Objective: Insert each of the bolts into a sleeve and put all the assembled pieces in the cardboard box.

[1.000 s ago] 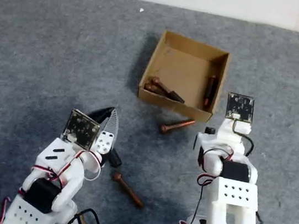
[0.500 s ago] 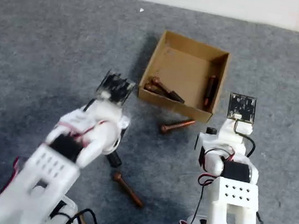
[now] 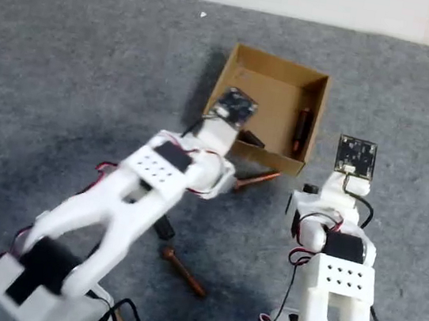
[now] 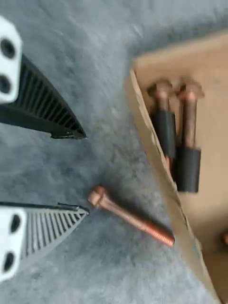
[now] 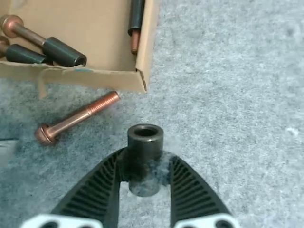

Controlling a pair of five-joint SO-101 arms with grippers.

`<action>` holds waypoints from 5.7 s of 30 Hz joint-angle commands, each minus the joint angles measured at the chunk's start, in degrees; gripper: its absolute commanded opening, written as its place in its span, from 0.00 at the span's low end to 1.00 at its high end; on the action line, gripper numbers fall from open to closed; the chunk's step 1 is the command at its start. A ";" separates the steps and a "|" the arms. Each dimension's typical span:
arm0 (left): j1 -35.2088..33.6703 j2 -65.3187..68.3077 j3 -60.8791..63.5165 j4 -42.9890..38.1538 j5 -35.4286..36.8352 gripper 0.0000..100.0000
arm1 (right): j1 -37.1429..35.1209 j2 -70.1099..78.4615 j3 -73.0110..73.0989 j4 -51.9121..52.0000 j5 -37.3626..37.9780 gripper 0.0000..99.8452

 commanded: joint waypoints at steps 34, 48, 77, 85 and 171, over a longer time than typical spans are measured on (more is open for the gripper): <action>4.44 18.95 -23.52 22.24 -12.31 0.01 | 0.84 -1.45 -0.40 -1.80 -0.44 0.00; -0.92 -9.80 3.74 24.35 -55.21 0.01 | 0.66 -1.19 -0.40 -1.80 -0.18 0.00; -10.15 -28.62 6.55 24.44 -20.57 0.02 | 0.57 -1.10 2.33 -6.64 -0.18 0.00; -9.98 -37.14 10.59 23.21 5.19 0.01 | 0.57 -1.19 2.33 -6.64 -0.18 0.00; -9.80 -20.26 12.79 7.56 38.42 0.01 | -7.16 -1.63 2.42 -1.80 4.04 0.00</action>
